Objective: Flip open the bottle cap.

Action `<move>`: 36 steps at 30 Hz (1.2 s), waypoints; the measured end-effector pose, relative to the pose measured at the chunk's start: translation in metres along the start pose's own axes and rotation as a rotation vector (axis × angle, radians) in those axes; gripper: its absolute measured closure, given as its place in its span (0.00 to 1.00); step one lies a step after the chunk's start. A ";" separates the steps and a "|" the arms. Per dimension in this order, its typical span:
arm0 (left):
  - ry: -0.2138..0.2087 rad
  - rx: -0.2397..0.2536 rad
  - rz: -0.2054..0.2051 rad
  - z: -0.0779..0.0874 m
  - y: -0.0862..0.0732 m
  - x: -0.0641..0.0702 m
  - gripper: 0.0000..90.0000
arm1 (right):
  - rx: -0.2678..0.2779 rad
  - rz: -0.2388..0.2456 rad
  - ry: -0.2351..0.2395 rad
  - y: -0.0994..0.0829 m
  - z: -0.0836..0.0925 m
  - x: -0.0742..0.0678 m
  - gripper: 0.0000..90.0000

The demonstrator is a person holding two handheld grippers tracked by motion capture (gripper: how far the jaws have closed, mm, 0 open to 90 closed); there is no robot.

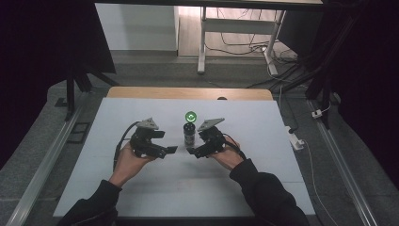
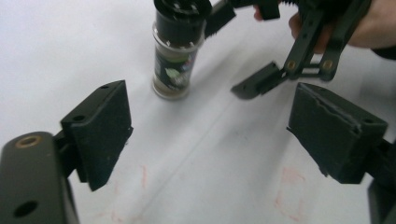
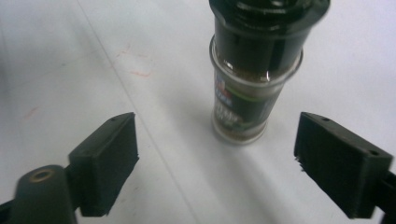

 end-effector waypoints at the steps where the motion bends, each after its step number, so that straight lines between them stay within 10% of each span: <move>1: -0.004 -0.003 0.002 0.001 -0.002 0.001 0.13 | -0.005 -0.017 0.005 0.000 0.002 0.000 0.13; 23: -0.060 0.023 0.076 0.043 -0.036 0.013 0.02 | 0.043 -0.081 0.028 -0.021 0.054 -0.029 0.00; 36: 0.008 0.068 0.099 0.080 -0.064 0.017 0.00 | 0.094 -0.121 -0.018 -0.042 0.099 -0.031 0.00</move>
Point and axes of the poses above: each handheld gripper's, and its own axes: z roughly backward along the jaws, y roughly out of its top, x roughly to its right, the point moved 5 cm from there along -z, roughly forward along the jaws, and after that the axes turned 2 degrees about x, right-handed, at the moved point
